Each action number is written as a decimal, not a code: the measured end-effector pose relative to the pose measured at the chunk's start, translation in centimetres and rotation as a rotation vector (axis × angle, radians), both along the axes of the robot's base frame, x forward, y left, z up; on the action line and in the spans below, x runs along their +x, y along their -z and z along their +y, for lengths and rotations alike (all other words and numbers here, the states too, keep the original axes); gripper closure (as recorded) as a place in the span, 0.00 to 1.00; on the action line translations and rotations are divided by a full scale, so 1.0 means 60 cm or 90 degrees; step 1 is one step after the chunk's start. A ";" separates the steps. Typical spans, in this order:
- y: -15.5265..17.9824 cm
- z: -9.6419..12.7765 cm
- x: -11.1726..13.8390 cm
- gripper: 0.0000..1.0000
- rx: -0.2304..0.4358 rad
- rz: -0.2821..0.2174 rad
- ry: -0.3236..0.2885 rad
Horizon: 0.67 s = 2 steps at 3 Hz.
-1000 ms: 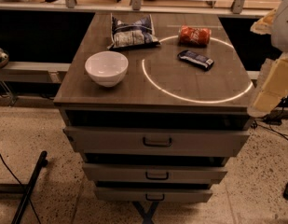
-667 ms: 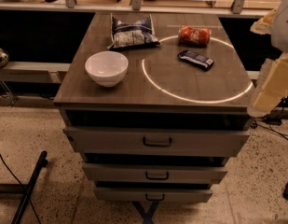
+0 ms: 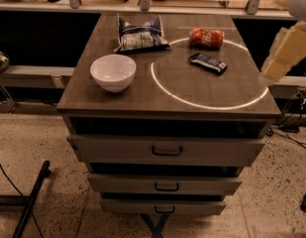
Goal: Place rxbar blueberry into white bowl
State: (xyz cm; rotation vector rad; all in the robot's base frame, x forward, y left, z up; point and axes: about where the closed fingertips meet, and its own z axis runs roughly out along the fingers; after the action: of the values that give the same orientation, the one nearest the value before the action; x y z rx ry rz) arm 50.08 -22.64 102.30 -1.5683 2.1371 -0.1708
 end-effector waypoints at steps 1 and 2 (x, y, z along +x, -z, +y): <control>-0.026 -0.007 0.033 0.00 0.033 -0.020 0.008; -0.026 -0.007 0.033 0.00 0.033 -0.020 0.008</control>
Offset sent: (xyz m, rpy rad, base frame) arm 0.0167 -0.0040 0.0114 0.0445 -0.0224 -0.0106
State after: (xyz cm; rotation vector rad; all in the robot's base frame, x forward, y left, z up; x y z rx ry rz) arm 52.04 -23.08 103.84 -1.5144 2.1102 -0.1426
